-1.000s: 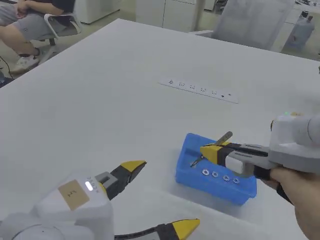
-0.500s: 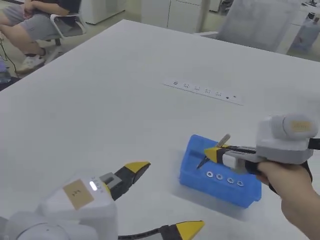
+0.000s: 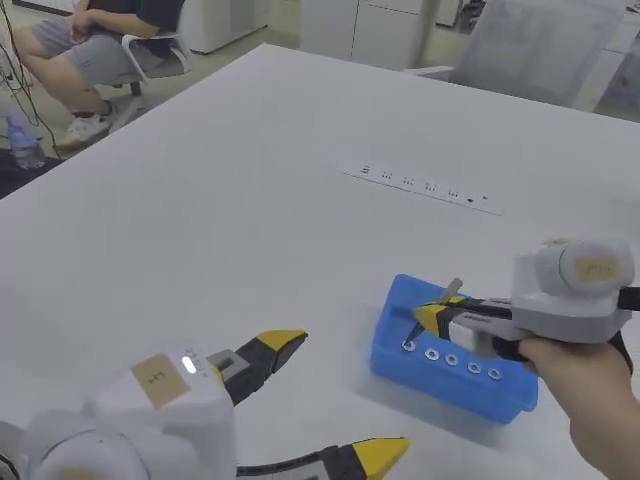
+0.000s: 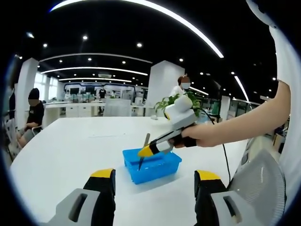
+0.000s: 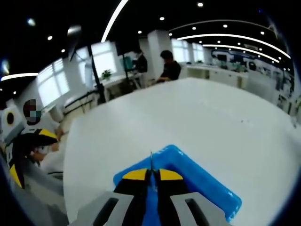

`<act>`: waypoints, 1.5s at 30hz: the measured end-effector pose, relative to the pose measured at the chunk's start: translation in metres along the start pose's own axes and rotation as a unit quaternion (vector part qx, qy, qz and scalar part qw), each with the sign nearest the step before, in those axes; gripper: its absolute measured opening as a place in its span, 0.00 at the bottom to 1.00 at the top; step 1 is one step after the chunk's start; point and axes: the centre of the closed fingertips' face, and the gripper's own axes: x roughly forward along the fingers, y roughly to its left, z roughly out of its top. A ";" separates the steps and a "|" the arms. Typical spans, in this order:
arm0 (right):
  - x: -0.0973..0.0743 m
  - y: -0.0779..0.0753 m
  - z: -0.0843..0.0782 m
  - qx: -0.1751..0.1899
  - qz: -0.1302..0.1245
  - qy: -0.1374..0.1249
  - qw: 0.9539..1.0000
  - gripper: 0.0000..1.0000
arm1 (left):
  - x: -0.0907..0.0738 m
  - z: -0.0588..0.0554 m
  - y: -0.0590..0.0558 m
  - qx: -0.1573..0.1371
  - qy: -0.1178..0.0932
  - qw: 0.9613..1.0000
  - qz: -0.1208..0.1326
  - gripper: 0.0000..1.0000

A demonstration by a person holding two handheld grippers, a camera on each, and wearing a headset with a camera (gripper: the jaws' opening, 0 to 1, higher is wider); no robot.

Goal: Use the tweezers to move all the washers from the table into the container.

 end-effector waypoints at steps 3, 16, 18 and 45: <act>-0.014 0.009 0.009 -0.011 0.006 -0.017 1.000 0.03 | 0.000 0.002 -0.003 -0.012 -0.003 1.000 -0.011 0.66; -0.089 0.051 -0.004 -0.046 0.054 -0.028 0.997 0.03 | 0.003 -0.002 -0.025 -0.027 0.061 0.992 -0.107 0.42; -0.097 0.056 -0.013 -0.052 0.058 -0.019 0.997 0.03 | 0.006 0.000 -0.031 -0.024 0.073 0.988 -0.133 0.33; -0.110 0.107 -0.099 -0.213 0.112 0.143 0.960 0.03 | 0.056 -0.005 -0.117 0.128 0.160 0.906 -0.370 0.07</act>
